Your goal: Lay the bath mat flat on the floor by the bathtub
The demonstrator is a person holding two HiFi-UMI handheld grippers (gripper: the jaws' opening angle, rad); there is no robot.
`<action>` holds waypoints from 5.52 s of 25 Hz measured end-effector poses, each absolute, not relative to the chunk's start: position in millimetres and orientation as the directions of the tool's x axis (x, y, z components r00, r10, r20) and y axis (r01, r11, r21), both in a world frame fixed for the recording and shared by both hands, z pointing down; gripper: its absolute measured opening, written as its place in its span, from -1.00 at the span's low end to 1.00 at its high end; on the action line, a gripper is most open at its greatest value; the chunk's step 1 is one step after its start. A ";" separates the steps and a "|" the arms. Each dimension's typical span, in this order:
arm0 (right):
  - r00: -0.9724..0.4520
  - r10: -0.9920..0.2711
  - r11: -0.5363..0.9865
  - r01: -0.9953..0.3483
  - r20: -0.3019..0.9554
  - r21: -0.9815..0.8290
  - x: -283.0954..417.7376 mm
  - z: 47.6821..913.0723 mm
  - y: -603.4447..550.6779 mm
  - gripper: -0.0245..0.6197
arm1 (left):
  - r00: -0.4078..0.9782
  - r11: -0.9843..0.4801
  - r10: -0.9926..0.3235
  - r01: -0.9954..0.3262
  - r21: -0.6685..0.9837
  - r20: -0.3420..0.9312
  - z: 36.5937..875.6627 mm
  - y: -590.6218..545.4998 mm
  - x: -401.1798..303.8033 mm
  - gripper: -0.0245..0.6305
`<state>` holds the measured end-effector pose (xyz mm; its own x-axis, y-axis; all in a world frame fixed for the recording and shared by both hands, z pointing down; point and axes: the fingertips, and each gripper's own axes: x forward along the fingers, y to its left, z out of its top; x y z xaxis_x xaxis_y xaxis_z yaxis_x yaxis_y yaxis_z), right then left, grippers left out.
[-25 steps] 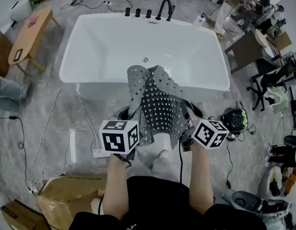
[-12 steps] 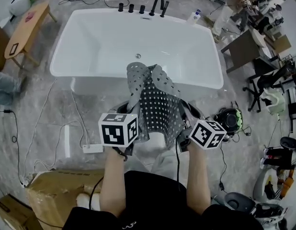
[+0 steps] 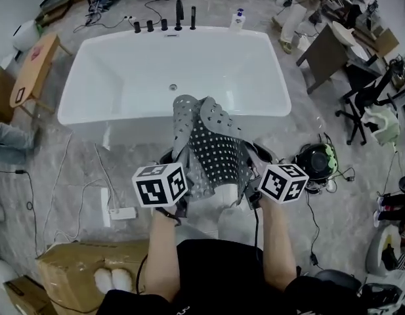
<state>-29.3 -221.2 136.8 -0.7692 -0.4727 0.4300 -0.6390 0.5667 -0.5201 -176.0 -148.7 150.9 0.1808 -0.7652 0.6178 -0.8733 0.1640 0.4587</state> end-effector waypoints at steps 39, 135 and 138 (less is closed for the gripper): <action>-0.634 -0.504 0.145 -0.732 0.587 -0.666 100.7 397.0 -245.4 -0.87 | 0.342 0.132 -0.439 -0.890 0.436 0.831 417.6 -195.7 -68.5 -0.86; -0.550 -0.270 0.482 -0.787 0.790 -0.384 176.0 692.1 -185.1 -0.85 | 0.059 0.336 -0.354 -0.923 0.186 0.933 762.0 -46.8 -157.6 -0.85; -0.530 -0.275 0.473 -0.801 0.802 -0.367 187.7 704.6 -187.5 -0.85 | 0.031 0.315 -0.324 -0.939 0.139 0.945 777.4 -42.1 -160.5 -0.85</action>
